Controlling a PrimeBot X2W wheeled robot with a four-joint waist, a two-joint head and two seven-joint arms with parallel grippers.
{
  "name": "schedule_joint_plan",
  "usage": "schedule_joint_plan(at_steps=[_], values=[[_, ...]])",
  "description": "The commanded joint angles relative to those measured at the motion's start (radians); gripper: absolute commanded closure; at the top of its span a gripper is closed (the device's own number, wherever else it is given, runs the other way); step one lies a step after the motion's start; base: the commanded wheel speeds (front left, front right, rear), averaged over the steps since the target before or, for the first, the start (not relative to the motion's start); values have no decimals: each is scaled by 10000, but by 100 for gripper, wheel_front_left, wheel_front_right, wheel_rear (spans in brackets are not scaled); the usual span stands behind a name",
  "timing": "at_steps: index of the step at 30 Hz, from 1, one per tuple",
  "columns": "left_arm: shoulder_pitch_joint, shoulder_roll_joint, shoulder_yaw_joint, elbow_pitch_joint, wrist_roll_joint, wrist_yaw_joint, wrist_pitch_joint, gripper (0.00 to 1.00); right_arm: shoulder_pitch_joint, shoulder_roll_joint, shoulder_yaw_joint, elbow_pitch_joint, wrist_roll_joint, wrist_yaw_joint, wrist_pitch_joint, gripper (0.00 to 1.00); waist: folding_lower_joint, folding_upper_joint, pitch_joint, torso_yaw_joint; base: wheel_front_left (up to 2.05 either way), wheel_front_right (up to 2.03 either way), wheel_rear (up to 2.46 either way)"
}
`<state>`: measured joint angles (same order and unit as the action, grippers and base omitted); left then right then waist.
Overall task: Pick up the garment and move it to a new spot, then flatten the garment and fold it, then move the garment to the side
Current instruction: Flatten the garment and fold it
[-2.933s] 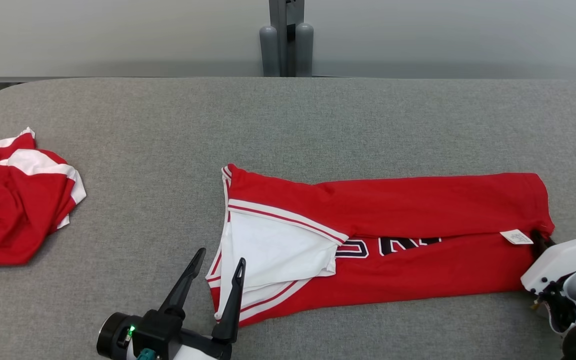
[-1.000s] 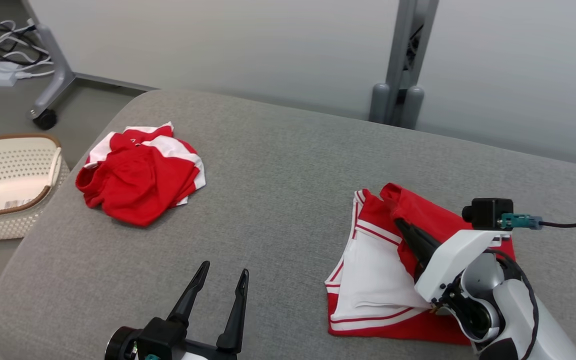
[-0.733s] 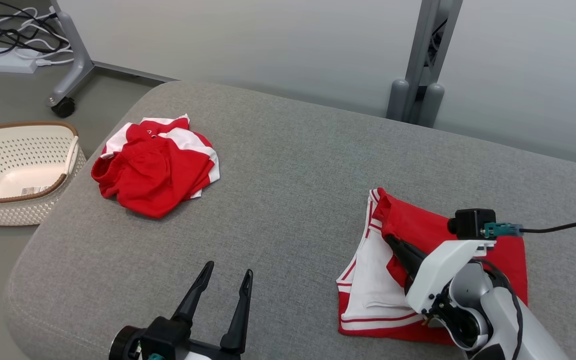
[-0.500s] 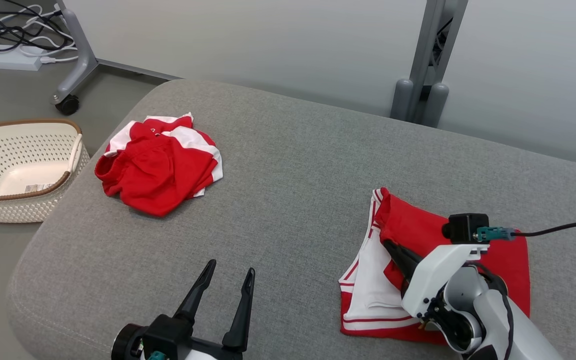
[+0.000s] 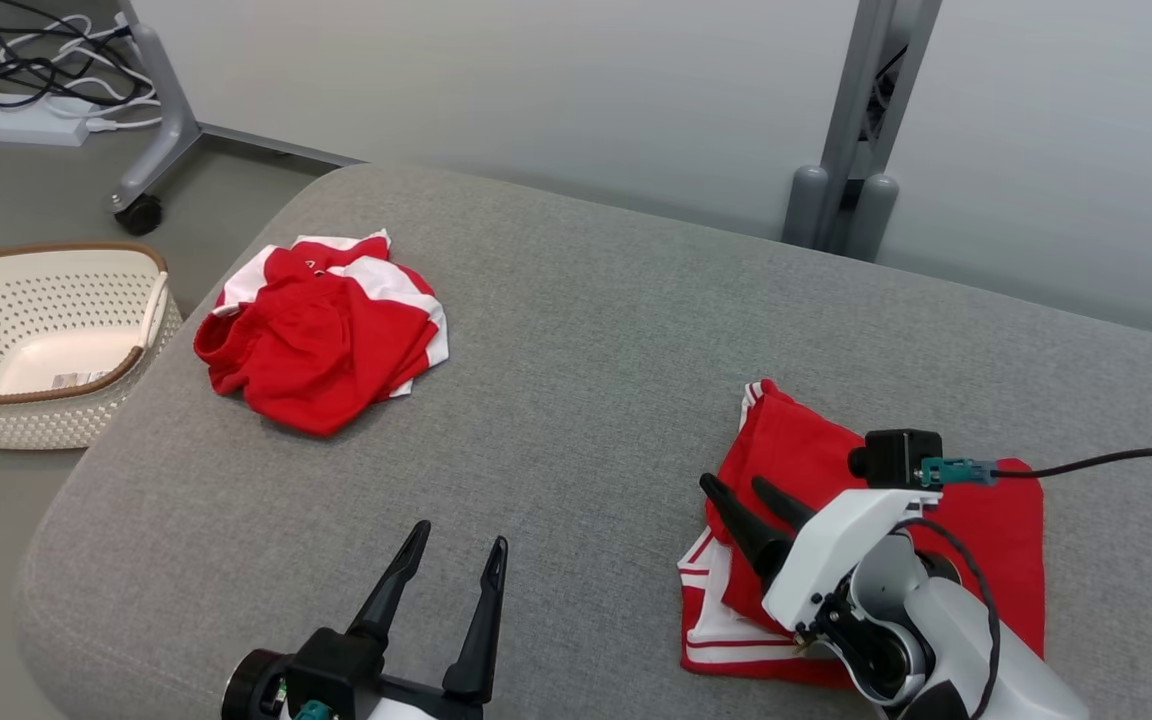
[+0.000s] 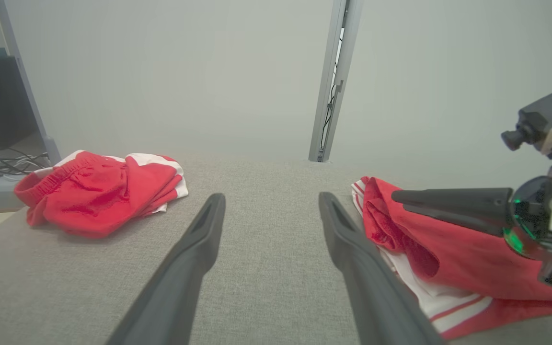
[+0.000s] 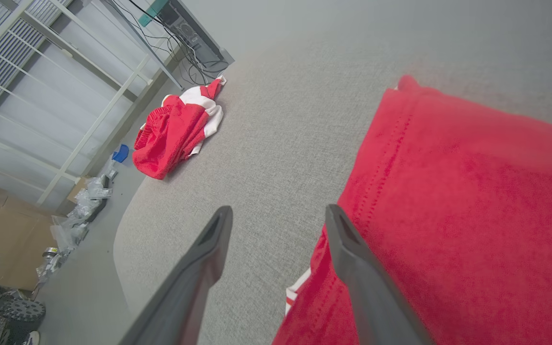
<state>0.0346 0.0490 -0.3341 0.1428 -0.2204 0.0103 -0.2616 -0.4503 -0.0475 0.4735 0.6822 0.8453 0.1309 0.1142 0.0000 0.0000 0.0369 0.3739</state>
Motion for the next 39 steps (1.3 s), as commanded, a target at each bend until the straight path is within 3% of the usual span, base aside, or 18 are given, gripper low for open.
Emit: schedule_joint_plan(at_steps=[1, 7, 12, 18, 27, 30, 39], values=[[-93, 34, 67, 12, -20, 39, -37, 0, -162, -73, 52, 18, 30, -2, -131, 0, 0, 0, -34, -72, 0, 0, 0], [60, 34, 187, -50, 5, 77, -36, 0, -384, -107, -56, -89, -166, -2, -933, 0, 0, 0, -214, -545, 0, 0, 0], [162, 34, 304, -143, -184, 175, -37, 0, -325, -560, -392, -536, -772, -2, -1745, 0, 0, 0, -391, -1287, 0, 0, 0], [125, 34, 483, -146, -591, 469, -36, 0, 429, -1161, -853, -1381, -1406, -4, -2680, 0, 0, 0, -598, -2313, 0, 0, 0], [93, 37, 579, -11, -972, 703, -37, 0, 1781, -1865, -1366, -2099, -2727, -4, -3666, 0, 0, 0, -783, -3196, 0, 0, 0], [182, 36, 661, 39, -1025, 782, -36, 0, 2256, -1921, -1796, -2381, -3460, -4, -3783, 0, 0, 0, -864, -3459, 0, 0, 0], [396, 60, 1006, 170, -772, 759, -36, 0, 3509, -1183, -3193, -3685, -5473, -4, -3809, 0, 0, 0, -1175, -3897, 0, 0, 0]])
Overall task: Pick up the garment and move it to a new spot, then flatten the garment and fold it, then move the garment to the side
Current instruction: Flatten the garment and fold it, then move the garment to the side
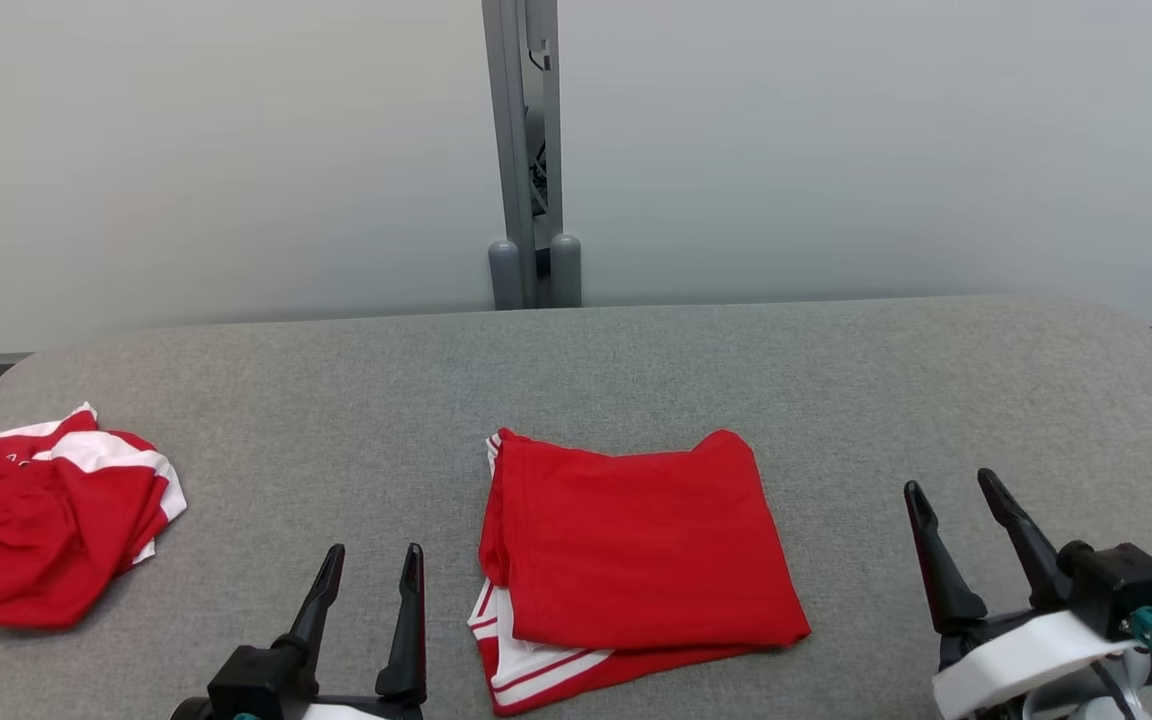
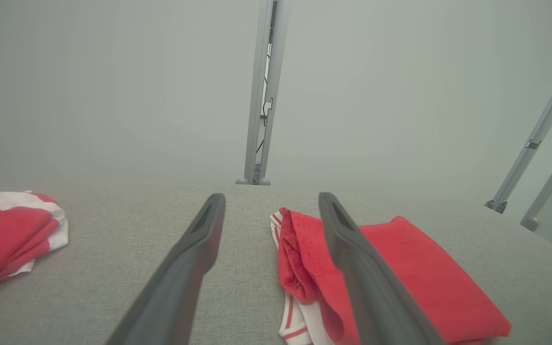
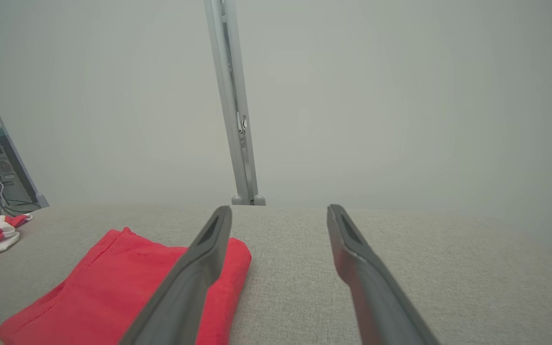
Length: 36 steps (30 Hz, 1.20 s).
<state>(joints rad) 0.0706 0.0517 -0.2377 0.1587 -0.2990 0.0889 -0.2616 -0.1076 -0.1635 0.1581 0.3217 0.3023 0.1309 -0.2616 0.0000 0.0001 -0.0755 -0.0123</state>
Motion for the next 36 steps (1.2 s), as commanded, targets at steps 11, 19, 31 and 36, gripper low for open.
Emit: schedule_joint_plan(at_steps=[11, 19, 31, 36], values=[[577, 18, 273, 121, 339, -170, -37, 0, 1678, 636, -488, -973, -290, -4, -54, 0, 0, -1, -616, -63, 0, 0, 0], [886, 11, 352, 70, 100, -203, -36, 0, 2349, 724, -721, -1431, -502, -4, -54, 0, 0, -1, -831, -37, 0, 0, 0], [955, 8, 340, 49, 5, -84, -36, 0, 2489, 789, -734, -1286, -345, -4, -55, 0, 0, -1, -842, 19, 0, 0, 0], [922, 8, 276, 72, 158, -86, -36, 0, 2303, 769, -650, -1110, -247, -4, -55, 0, 0, -1, -746, 122, 0, 0, 0]])
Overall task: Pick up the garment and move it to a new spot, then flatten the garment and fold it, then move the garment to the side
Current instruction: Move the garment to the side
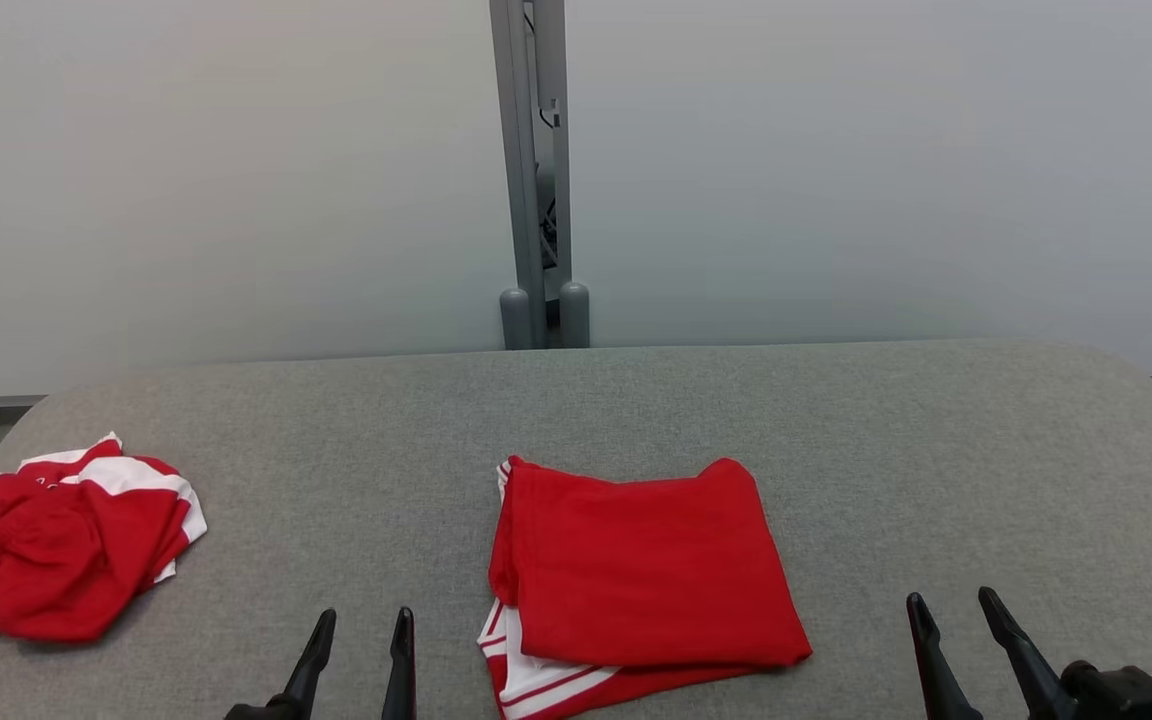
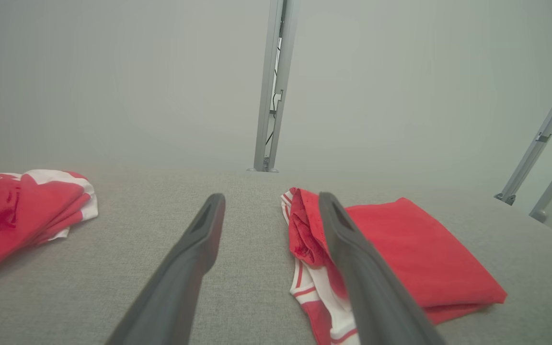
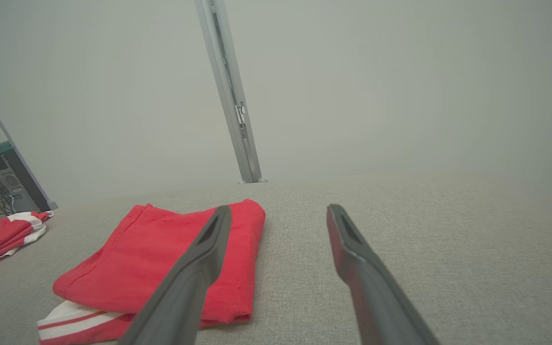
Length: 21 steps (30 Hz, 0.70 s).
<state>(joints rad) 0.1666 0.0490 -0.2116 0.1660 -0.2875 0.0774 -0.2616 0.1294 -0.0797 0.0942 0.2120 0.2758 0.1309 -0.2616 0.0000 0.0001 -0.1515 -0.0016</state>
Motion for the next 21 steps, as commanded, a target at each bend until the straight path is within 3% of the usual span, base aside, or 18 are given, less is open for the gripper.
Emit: schedule_joint_plan(at_steps=[1, 7, 21], values=[[-73, 37, -5, -4, 89, 29, -36, 0, -153, -64, 17, 59, 102, -4, -55, 0, 0, -1, 48, 45, 0, 0, 0], [-337, 34, 53, -99, 52, 62, -37, 0, -896, -98, 551, 713, 1660, -4, -55, 0, 0, -1, 391, 404, 0, 0, 0], [-674, 35, -167, -306, 376, -71, -36, 0, -3177, -1324, 2449, 3689, 6289, -4, 538, 0, 0, -1, 1172, 1937, 0, 0, 0]])
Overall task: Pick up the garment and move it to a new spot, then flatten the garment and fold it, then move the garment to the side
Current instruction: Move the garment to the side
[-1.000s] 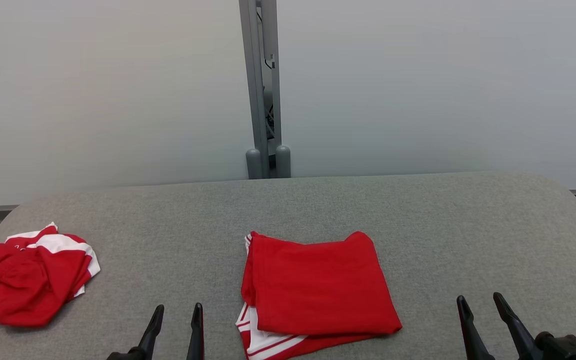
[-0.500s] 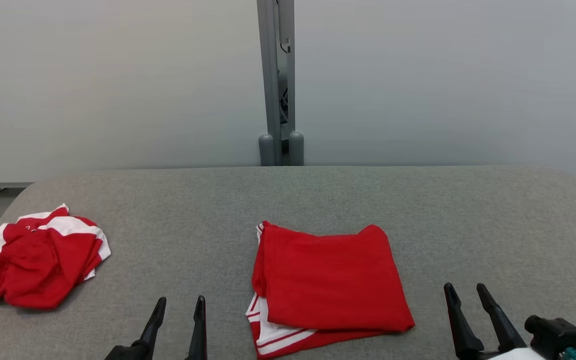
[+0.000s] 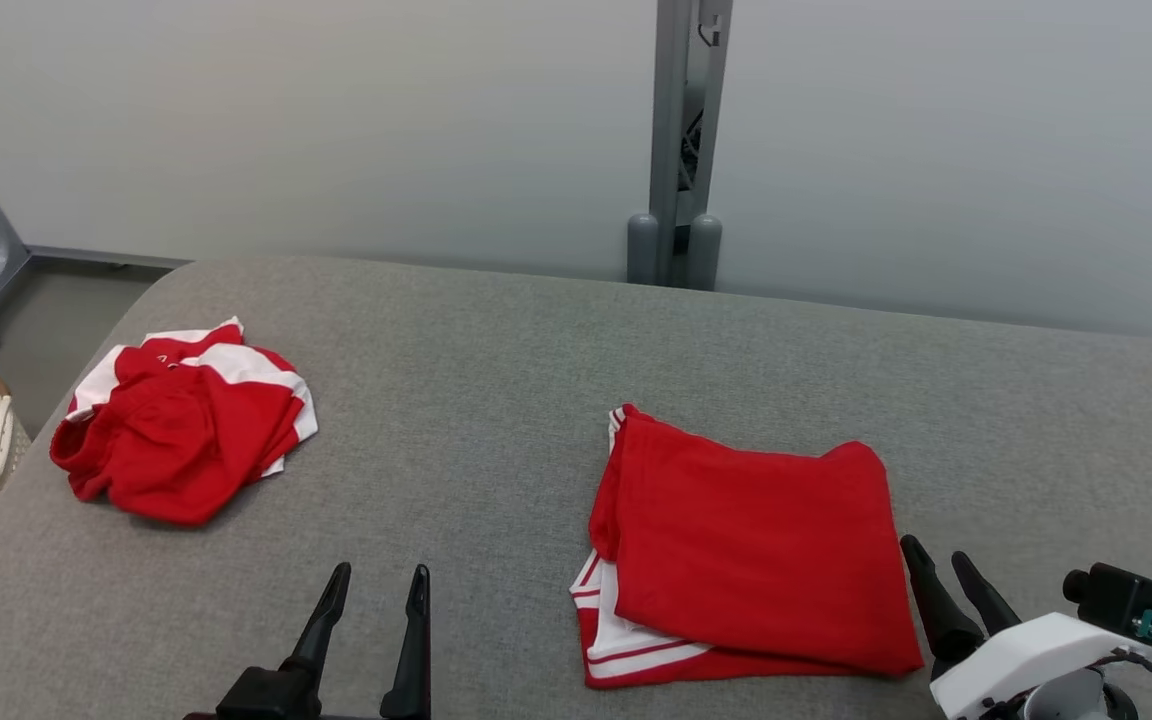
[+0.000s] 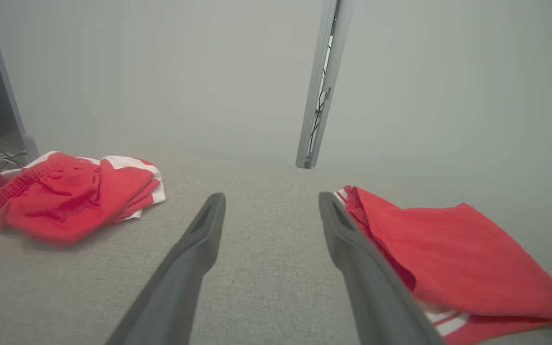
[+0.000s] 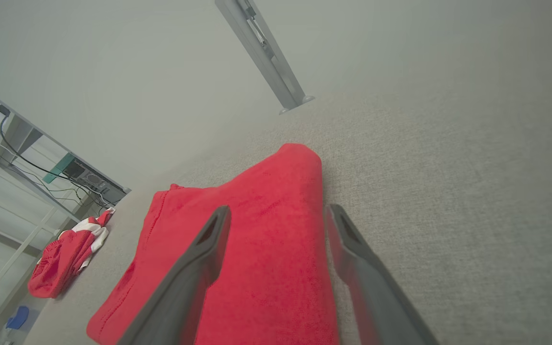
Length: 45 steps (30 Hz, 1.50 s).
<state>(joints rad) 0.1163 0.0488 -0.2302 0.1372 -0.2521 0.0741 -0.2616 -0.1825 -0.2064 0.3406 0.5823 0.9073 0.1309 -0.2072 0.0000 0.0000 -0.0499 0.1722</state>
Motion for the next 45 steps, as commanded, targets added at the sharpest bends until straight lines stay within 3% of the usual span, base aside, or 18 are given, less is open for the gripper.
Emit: schedule_joint_plan(at_steps=[1, 13, 14, 15, 16, 17, 18, 19, 20, 27, 34, 45], values=[[-194, 40, -9, -14, 29, -43, -36, 0, -178, -136, 102, 139, 222, -4, 106, 0, 0, 0, 203, 297, 0, 0, 0], [-549, 37, -133, -49, -24, -47, -36, 0, -1249, -656, 1239, 1824, 1991, -4, 291, 0, 0, 0, 962, 1078, 0, 0, 0], [-587, 37, -146, -49, -29, -43, -37, 0, -1312, -672, 1308, 1876, 2048, -2, 252, 7, 0, 0, 1008, 1096, 0, 0, 0], [-626, 38, -155, -47, -27, -40, -37, 0, -1366, -688, 1380, 1929, 2106, -4, 193, 25, 0, 0, 1039, 1105, 0, 0, 0], [-626, 38, -155, -47, -27, -40, -37, 0, -1366, -688, 1380, 1929, 2106, -4, 193, 25, 0, 0, 1039, 1105, 0, 0, 0], [-650, 38, -159, -40, -18, -41, -37, 0, -1403, -696, 1444, 1972, 2172, -4, 174, 55, 0, 0, 1069, 1108, 0, 0, 0], [-666, 38, -159, -37, -8, -41, -37, 0, -1445, -689, 1528, 1996, 2240, -4, 124, 68, 0, 0, 1098, 1105, 0, 0, 0], [-680, 37, -152, -35, 6, -40, -37, 0, -1494, -681, 1618, 2010, 2291, -4, 93, 89, 0, 0, 1124, 1094, 0, 0, 0], [-688, 37, -136, -36, 24, -35, -36, 0, -1544, -690, 1701, 2031, 2341, -4, 60, 100, 0, 0, 1152, 1075, 0, 0, 0], [-721, 38, -53, -2, 161, -95, -37, 0, -1754, -860, 2230, 2128, 2450, -4, -319, 100, 0, 0, 1200, 805, 0, 0, 0], [-652, 38, 25, -47, 285, -193, -37, 0, -2051, -1023, 2531, 1960, 1739, -4, -604, 100, 0, 0, 1173, 73, 0, 0, 0], [-717, 38, 94, -72, 568, -360, -36, 0, -1695, -658, 1255, 993, -264, -4, -598, 100, 0, 0, 1082, -1725, 0, 0, 0]])
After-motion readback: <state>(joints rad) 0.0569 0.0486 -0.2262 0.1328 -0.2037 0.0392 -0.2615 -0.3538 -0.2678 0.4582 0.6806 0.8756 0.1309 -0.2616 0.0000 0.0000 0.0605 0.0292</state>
